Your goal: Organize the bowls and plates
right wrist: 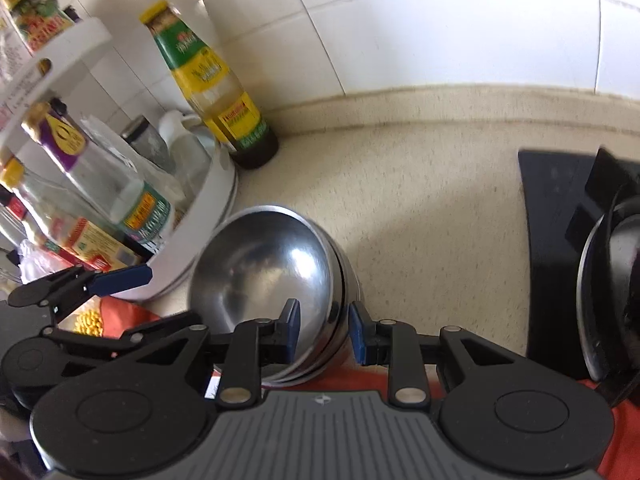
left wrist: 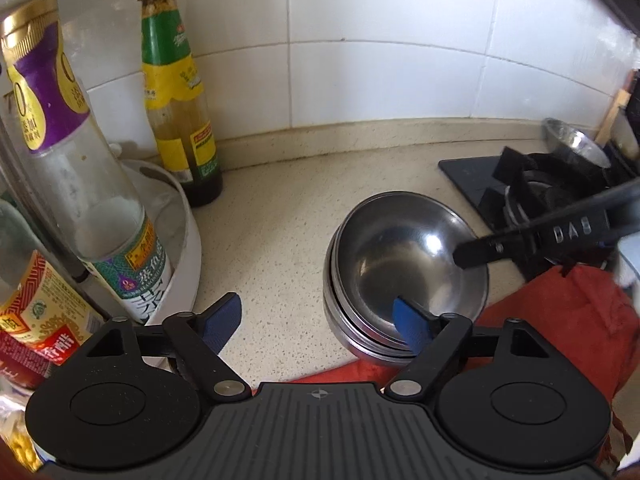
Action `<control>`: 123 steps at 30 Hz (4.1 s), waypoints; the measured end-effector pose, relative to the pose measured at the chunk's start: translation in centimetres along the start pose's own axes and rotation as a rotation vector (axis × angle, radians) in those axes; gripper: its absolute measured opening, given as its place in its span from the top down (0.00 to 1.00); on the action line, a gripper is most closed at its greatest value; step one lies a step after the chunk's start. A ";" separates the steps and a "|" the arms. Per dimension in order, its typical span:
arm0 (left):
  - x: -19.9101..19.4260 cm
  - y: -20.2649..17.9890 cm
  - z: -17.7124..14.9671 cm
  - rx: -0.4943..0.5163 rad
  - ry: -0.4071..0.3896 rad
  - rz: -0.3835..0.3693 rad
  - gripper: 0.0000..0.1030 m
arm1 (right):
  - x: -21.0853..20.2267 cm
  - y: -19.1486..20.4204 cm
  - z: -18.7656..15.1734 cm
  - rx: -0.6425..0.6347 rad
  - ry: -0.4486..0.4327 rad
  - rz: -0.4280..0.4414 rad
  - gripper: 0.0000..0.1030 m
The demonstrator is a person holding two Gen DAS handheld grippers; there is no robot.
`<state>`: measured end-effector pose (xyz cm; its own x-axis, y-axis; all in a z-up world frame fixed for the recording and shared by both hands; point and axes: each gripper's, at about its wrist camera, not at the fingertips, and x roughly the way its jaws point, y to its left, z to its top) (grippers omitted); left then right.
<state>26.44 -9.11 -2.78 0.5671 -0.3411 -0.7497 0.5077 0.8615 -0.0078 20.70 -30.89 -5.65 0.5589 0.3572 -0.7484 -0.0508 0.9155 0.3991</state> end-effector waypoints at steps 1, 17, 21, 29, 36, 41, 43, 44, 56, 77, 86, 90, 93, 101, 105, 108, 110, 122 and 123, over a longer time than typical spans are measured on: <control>-0.2 0.1 -0.2 0.013 -0.005 -0.014 0.12 | -0.1 0.0 0.1 0.000 -0.001 0.008 0.73; 6.6 -2.1 -0.7 0.160 0.108 -0.265 0.04 | 4.2 -1.7 1.5 0.070 0.083 -0.022 0.56; 8.7 -2.3 1.0 0.160 0.092 -0.280 0.02 | 5.0 -2.4 2.8 0.083 0.067 -0.044 0.54; 10.1 -1.5 1.2 0.193 0.003 -0.305 0.00 | 5.7 -5.0 5.7 0.127 0.080 -0.029 0.54; 11.1 -0.8 1.1 0.241 -0.032 -0.372 0.00 | 7.5 -6.3 7.0 0.145 0.123 0.060 0.51; 11.7 -0.4 1.3 0.252 -0.057 -0.402 0.00 | 8.6 -6.8 7.2 0.147 0.133 0.086 0.45; 11.9 0.1 1.3 0.233 -0.050 -0.419 0.00 | 8.5 -7.2 7.3 0.160 0.127 0.091 0.45; 12.0 0.3 1.2 0.223 -0.043 -0.428 0.00 | 8.5 -7.2 7.3 0.159 0.125 0.092 0.45; 15.0 -0.9 2.1 0.267 0.017 -0.437 0.00 | 9.8 -7.4 8.0 0.145 0.159 0.174 0.37; 17.0 -3.9 3.3 0.252 -0.052 -0.218 0.00 | 10.8 -7.9 8.3 0.150 0.094 0.219 0.34; 14.2 -4.0 4.6 0.236 -0.137 -0.136 0.00 | 8.6 -6.3 10.0 0.102 0.023 0.257 0.34; 12.4 -4.6 5.0 0.245 -0.172 -0.101 0.00 | 6.9 -5.1 10.7 0.071 -0.010 0.260 0.34; 10.7 -5.1 5.1 0.248 -0.203 -0.074 0.00 | 5.4 -4.0 11.0 0.056 -0.040 0.263 0.34; 5.1 -7.0 5.0 0.260 -0.291 -0.025 0.00 | 0.0 -0.4 11.0 -0.014 -0.120 0.268 0.34; 2.2 -7.1 3.7 0.272 -0.329 0.002 0.00 | -2.8 1.2 10.3 -0.042 -0.154 0.273 0.34; 0.5 -7.4 3.6 0.274 -0.352 0.018 0.00 | -4.7 2.6 9.5 -0.068 -0.177 0.274 0.34; -0.7 -7.8 2.8 0.278 -0.364 0.032 0.00 | -5.8 3.5 8.9 -0.084 -0.188 0.278 0.34; -5.3 -11.3 -2.0 0.237 -0.365 0.127 0.00 | -10.5 7.2 4.7 -0.165 -0.180 0.332 0.34; -5.9 -11.8 -2.2 0.228 -0.359 0.134 0.00 | -10.5 7.3 4.3 -0.166 -0.174 0.338 0.34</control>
<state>15.67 -16.46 0.25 0.8062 -0.3759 -0.4568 0.5219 0.8156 0.2498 18.01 -28.79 7.42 0.6188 0.6193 -0.4832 -0.3804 0.7745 0.5054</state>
